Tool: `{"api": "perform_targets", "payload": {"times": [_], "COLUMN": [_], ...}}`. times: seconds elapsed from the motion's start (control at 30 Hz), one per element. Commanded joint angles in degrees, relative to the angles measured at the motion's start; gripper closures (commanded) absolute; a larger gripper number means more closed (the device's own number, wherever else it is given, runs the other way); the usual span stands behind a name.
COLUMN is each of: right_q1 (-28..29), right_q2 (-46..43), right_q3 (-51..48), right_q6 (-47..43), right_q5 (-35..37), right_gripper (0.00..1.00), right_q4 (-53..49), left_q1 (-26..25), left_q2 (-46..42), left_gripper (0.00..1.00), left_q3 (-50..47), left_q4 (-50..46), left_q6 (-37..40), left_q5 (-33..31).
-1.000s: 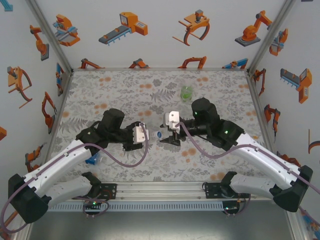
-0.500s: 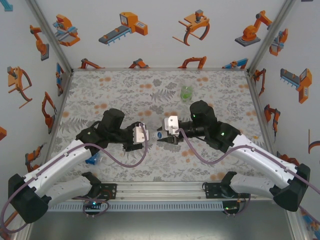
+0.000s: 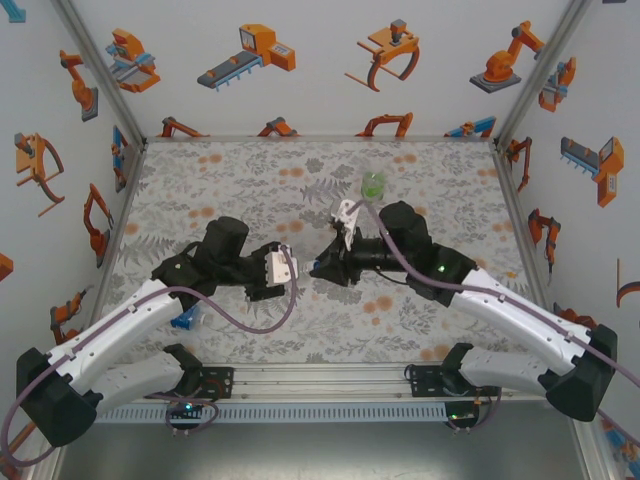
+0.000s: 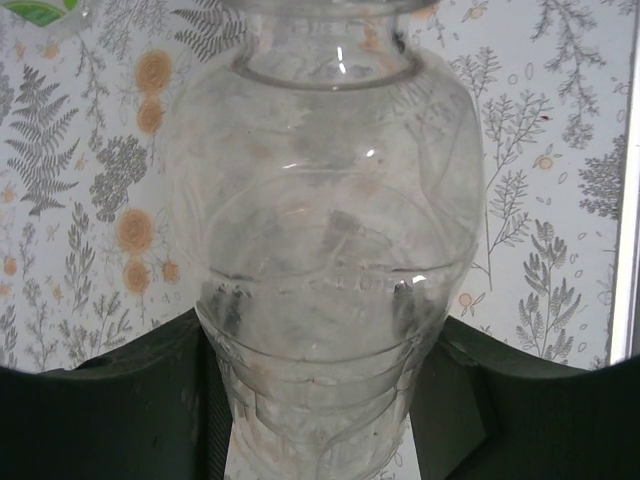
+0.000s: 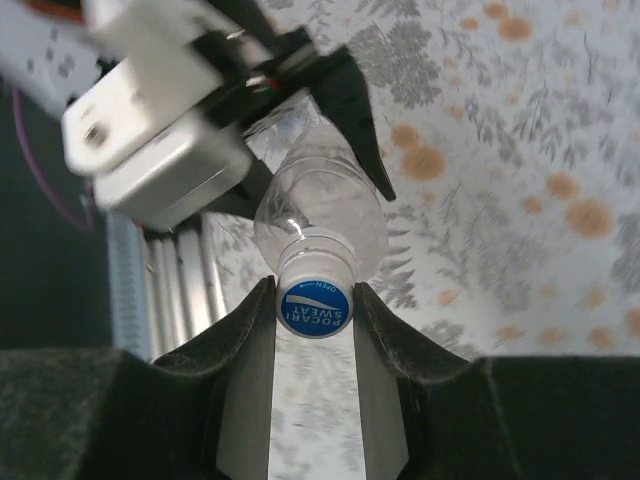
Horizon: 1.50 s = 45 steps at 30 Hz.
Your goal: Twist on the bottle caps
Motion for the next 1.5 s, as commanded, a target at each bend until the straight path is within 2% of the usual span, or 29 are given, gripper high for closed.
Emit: {"api": "perform_targets", "payload": {"times": [0.0,0.07,0.1,0.2,0.27,0.43,0.47,0.53,0.63,0.7,0.8,1.0,1.17,1.23,1.37,1.47], "right_q1": [0.62,0.75,0.76,0.94,1.11,1.11,1.07,0.86,0.54,0.58,0.54,0.59,0.59,0.62,0.76,0.71], "right_q2": [1.94,3.70,4.53,5.41,6.16,6.57,6.21,5.39,3.16,1.69,0.06,-0.88,-0.10,0.31,0.36,0.79], "right_q3": [1.04,3.90,4.86,3.95,3.89,6.75,6.95,7.83,8.87,9.25,9.87,11.47,11.95,11.50,9.57,7.99], "right_q6": [37.75,51.95,55.93,62.91,63.78,58.74,56.56,49.96,37.33,27.35,11.37,-19.71,-39.22,-43.87,-44.53,-44.44], "right_q5": [15.05,19.83,20.34,17.71,17.52,18.21,18.37,18.65,18.51,17.38,13.23,-1.10,-9.17,-10.29,-12.36,-12.82], "right_gripper": [1.00,1.00,1.00,1.00,1.00,1.00,0.98,0.75,0.49,0.42,0.41,0.43,0.42,0.43,0.46,0.54], "right_q4": [-1.80,-12.92,-15.79,-11.88,-10.37,-12.44,-12.07,-12.11,-11.77,-10.80,-10.08,-13.11,-17.33,-18.07,-15.22,-13.09], "left_q1": [-0.13,-0.10,-0.04,-0.03,0.00,-0.03,-0.06,0.01,-0.01,0.02,0.06,0.03,-0.02,0.01,0.03,0.00], "left_q2": [-0.64,-0.52,-0.47,0.09,0.64,0.63,0.60,0.55,0.59,0.58,0.51,0.64,0.71,0.58,0.65,0.53], "left_gripper": [1.00,1.00,1.00,1.00,1.00,1.00,1.00,1.00,1.00,1.00,1.00,1.00,1.00,1.00,1.00,1.00], "left_q3": [1.23,1.13,1.10,1.18,1.44,1.45,1.45,1.53,1.53,1.53,1.56,1.53,1.88,1.91,1.89,2.04], "left_q4": [1.54,1.91,2.07,2.77,2.67,2.29,2.28,2.10,1.70,1.51,0.91,-0.08,-0.50,-0.61,-0.87,-0.87], "left_q6": [-0.39,-0.47,-0.65,-1.14,-1.35,-1.04,-1.03,-0.90,-0.69,-0.51,0.08,0.81,0.96,1.08,1.12,1.22], "left_q5": [-0.57,-0.86,-0.84,-0.01,0.89,0.47,0.51,0.69,0.90,1.66,4.17,7.51,8.85,8.77,8.51,8.59]}}
